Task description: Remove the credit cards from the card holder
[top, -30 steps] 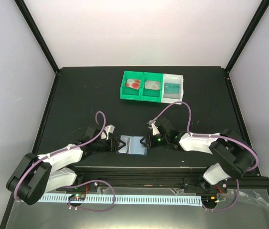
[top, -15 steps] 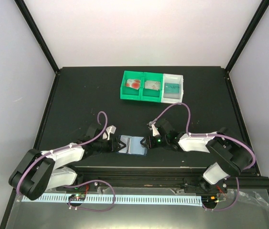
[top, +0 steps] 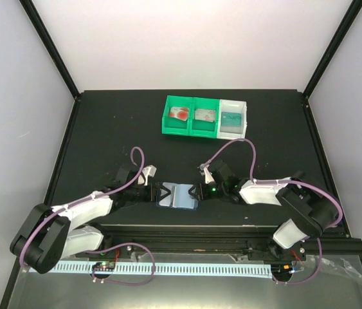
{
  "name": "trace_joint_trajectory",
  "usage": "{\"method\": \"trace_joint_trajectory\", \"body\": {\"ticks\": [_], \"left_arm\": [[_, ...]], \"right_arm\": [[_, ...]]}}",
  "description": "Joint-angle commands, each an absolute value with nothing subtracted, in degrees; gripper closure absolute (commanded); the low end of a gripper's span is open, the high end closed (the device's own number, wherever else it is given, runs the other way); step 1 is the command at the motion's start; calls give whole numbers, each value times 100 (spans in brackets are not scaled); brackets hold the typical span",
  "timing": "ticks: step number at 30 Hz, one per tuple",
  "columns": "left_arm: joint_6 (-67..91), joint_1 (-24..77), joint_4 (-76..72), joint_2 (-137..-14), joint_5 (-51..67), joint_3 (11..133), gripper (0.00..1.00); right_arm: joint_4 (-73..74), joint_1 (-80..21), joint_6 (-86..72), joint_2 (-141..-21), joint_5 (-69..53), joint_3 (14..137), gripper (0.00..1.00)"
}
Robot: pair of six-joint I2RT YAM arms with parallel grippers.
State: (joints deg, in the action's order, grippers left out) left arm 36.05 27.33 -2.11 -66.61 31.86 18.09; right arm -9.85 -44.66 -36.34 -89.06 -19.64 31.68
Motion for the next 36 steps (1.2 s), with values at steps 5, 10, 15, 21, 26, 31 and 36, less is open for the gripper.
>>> {"method": "trace_joint_trajectory", "body": {"ticks": [5,10,15,21,26,31,36], "left_arm": [[3312,2693,-20,-6709,2908,1959,36],[3345,2698,-373,-6874,3225,1883,45],[3392,2694,-625,-6938,3412,1836,51],[3375,2694,-552,-7046,3326,1852,44],[3384,2698,-343,-7010,3057,1881,43],[3401,2694,-293,-6981,3000,1881,43],[3392,2696,-308,-7051,2952,1865,43]], "right_arm": [[-1237,-4497,-3632,-9030,-1888,3182,60],[-1266,-4499,-3630,-9054,-1919,3190,60],[-1272,-4490,-3617,-9069,-1985,3217,61],[-1241,-4500,-3617,-9043,-1986,3235,61],[-1231,-4500,-3604,-9042,-1981,3227,61],[-1230,-4498,-3604,-9042,-1993,3217,61],[-1231,-4498,-3595,-9036,-1995,3217,61]]}}
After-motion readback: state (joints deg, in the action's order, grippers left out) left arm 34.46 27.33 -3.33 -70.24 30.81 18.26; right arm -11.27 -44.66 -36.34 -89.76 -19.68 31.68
